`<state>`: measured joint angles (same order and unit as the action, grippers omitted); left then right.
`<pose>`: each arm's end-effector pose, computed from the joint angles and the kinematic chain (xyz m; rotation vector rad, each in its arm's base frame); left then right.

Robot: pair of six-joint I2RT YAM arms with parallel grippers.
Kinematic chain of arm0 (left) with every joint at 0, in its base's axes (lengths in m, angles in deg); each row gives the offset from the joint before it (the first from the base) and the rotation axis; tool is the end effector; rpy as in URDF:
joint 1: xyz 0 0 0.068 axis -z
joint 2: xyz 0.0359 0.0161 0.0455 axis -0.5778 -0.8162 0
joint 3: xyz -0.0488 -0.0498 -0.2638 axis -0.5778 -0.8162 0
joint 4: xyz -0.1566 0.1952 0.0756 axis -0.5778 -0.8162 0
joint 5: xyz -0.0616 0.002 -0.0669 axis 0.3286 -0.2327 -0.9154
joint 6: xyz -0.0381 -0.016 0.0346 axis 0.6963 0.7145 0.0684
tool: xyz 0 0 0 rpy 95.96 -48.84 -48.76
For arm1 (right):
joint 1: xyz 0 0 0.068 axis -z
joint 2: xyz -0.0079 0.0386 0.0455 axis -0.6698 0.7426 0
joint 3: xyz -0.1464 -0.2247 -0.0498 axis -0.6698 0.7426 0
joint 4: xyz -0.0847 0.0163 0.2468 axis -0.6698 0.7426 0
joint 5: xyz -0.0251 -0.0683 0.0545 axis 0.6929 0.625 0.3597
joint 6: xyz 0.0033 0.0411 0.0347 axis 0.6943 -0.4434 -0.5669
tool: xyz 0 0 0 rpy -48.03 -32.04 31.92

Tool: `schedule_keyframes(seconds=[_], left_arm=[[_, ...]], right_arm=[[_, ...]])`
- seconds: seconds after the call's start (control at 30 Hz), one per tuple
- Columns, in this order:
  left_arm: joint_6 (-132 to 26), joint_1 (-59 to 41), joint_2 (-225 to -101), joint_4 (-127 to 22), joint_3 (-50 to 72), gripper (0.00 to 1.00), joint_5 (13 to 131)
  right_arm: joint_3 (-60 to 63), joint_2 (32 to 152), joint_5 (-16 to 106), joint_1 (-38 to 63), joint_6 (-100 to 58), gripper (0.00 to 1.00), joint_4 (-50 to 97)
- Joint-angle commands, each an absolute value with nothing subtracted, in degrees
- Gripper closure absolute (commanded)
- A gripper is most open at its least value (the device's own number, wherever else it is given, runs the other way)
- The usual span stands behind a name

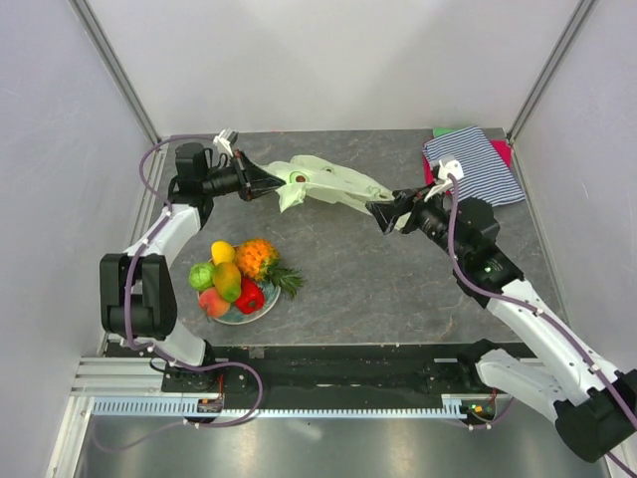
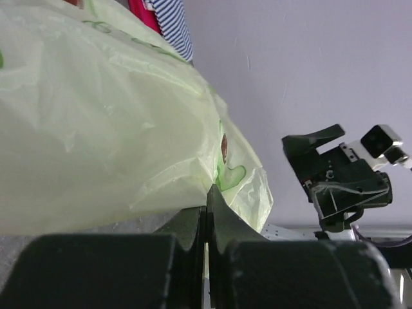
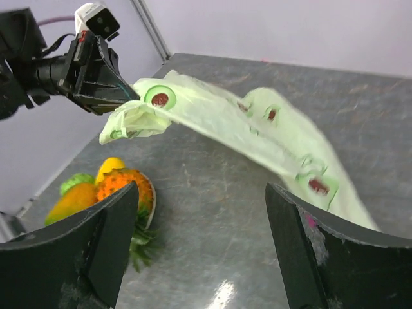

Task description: Place the fruits into the plastic bag

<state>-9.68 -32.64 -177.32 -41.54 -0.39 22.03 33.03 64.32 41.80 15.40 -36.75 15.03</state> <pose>0.3498 -0.0466 0.2868 -0.1103 2.0243 -1.5930 0.1964 0.1062 0.3431 -0.2109 1.6406 0.8117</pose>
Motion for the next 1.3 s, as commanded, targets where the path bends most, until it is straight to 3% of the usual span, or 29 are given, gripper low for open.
schedule_keyframes(seconds=[0.0,0.2,0.5,0.83,1.03,1.13,1.17,1.27], left_arm=[[-16.1,-32.7,-179.5,-47.4,4.7,0.98,14.2],[-18.6,-32.7,-179.6,-50.6,5.8,0.99,13.9],[-20.8,-32.7,-180.8,-53.4,6.9,0.98,13.6],[-23.8,-32.4,-181.4,-56.8,8.2,0.98,13.4],[-25.2,-31.5,-181.9,-58.5,8.9,0.98,12.9],[-25.8,-31.1,-182.4,-59.2,9.2,0.96,12.6],[-25.9,-31.1,-182.7,-59.3,9.4,0.9,12.6],[-26.4,-31.1,-182.2,-60.2,10.5,0.64,12.9]], right_arm=[[26.7,68.0,47.1,10.9,-21.2,0.13,24.0],[21.7,77.5,64.3,-2.6,-9.1,0.12,28.0],[19.3,86.2,80.1,-7.7,-2.3,0.1,21.4],[10.6,99.3,77.3,-7.7,4.5,0.12,18.8],[4.1,105.8,73.6,-7.8,7.3,0.2,19.4],[2.4,107.3,73.9,-7.7,7.3,0.48,20.0],[2.0,107.3,75.2,-7.7,6.8,0.71,20.0],[0.7,106.6,77.5,-7.2,4.4,1.0,21.4]])
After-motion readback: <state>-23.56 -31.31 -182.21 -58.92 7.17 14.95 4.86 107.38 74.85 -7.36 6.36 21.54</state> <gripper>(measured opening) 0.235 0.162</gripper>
